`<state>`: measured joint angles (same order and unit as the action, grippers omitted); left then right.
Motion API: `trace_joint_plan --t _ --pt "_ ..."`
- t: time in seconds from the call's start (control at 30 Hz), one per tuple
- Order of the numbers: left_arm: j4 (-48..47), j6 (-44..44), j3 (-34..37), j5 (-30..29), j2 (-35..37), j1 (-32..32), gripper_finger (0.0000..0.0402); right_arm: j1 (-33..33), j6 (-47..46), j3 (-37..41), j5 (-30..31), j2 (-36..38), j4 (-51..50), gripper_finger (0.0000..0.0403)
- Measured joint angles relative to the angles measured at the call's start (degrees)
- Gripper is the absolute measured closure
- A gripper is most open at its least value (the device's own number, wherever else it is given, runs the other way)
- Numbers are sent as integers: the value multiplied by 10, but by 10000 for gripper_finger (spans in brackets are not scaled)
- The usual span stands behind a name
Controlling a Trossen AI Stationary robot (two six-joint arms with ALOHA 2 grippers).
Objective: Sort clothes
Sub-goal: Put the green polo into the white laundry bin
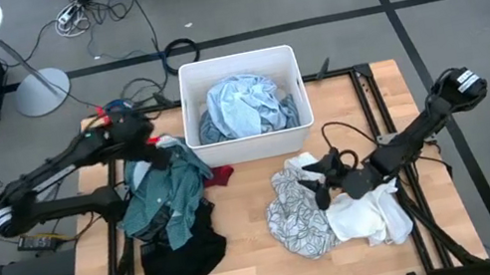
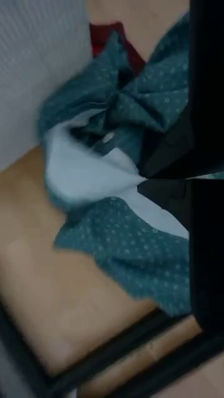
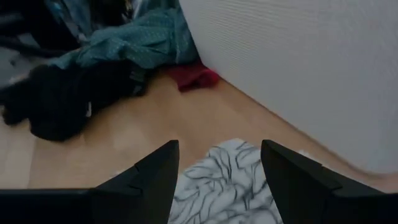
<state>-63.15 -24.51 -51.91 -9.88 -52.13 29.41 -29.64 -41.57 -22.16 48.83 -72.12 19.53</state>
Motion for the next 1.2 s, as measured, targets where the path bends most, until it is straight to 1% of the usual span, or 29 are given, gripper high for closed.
trace_joint_plan --t 0.1,0.17,0.27,0.4,0.57,0.77,0.9,1.03,1.13,1.2 --pt "-27 -22 -36 -25 47 -19 401 -20 -22 28 6 0 55 174" --pt "-29 -29 -58 -41 75 -26 401 -30 -24 36 10 0 70 174" --pt "-27 -41 -96 -49 104 -38 401 -39 -37 41 13 0 69 174" --pt "-16 -42 -144 -60 121 -47 401 -49 -39 42 20 0 61 174" --pt "39 -25 -189 -61 120 -51 401 -59 -65 63 43 0 61 174" --pt "183 21 -201 -33 110 -52 401 -60 -111 85 54 0 64 174" --pt "321 48 -203 -1 92 -52 401 -60 -112 86 54 0 75 174" --pt "468 51 -204 47 55 -52 401 -60 -109 86 55 0 77 174" --pt "571 45 -204 93 14 -52 401 -60 -104 86 55 0 77 174" --pt "637 32 -204 111 -18 -52 401 -60 -99 86 55 0 77 174"
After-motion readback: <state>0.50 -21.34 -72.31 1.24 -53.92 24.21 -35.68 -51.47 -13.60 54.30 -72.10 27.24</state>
